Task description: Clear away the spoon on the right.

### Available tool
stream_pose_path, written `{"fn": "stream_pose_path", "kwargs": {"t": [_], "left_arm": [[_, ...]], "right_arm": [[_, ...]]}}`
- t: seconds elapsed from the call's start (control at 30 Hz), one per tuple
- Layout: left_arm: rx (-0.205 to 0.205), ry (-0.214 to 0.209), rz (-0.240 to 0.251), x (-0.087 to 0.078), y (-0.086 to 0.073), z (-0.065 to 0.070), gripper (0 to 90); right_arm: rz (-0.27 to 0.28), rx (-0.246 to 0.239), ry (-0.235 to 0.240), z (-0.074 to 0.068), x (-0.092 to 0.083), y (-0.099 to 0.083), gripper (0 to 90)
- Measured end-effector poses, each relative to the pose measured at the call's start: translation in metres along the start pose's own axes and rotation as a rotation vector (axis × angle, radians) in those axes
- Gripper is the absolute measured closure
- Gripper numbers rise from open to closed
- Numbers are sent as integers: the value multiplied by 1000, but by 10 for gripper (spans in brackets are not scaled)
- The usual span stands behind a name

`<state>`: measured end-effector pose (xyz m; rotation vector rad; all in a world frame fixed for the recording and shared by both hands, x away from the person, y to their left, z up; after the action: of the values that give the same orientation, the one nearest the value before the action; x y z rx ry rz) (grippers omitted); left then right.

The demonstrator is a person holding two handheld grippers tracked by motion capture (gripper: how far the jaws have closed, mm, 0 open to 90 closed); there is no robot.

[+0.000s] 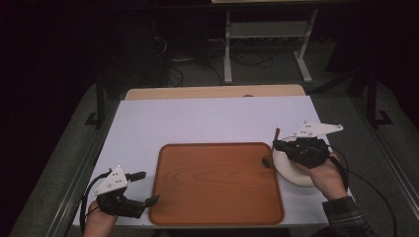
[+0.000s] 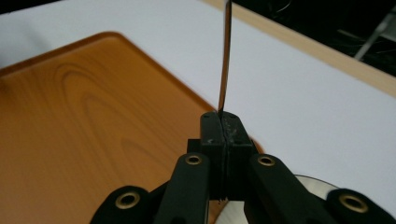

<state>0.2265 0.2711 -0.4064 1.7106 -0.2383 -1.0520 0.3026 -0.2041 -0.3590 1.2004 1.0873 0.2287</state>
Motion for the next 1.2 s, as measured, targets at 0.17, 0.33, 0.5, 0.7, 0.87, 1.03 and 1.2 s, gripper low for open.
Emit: {"fn": "stream_pose_path", "kwargs": {"t": [0.17, 0.33, 0.5, 0.7, 0.87, 1.03, 1.2], "left_arm": [[0, -1, 2, 0, 0, 0, 130], [0, -1, 0, 0, 0, 0, 130], [0, -1, -1, 0, 0, 0, 130], [0, -1, 1, 0, 0, 0, 130], [-1, -2, 2, 0, 0, 0, 130], [0, -2, 2, 0, 0, 0, 130], [0, -2, 3, 0, 0, 0, 130]], "right_arm": [[-51, -31, 39, -8, 12, -1, 884], [-92, -44, 62, -11, 22, -2, 884], [-116, -61, 68, -13, 33, 1, 884], [-127, -77, 81, -15, 46, 8, 884], [-144, -98, 91, -17, 61, 14, 884], [-164, -117, 105, -20, 78, 19, 884], [-183, -121, 117, -20, 94, 21, 886]]}}
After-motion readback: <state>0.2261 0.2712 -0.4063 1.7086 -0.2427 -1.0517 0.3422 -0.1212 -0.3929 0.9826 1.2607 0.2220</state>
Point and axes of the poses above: each handheld gripper's, and its own axes: x roughly forward along the jaws, y roughly out of its top, z roughly to its right, the point moved 2 cm from there along x, roughly forward along the jaws, and after that the axes turned 7 degrees about y, right-handed, at the moved point
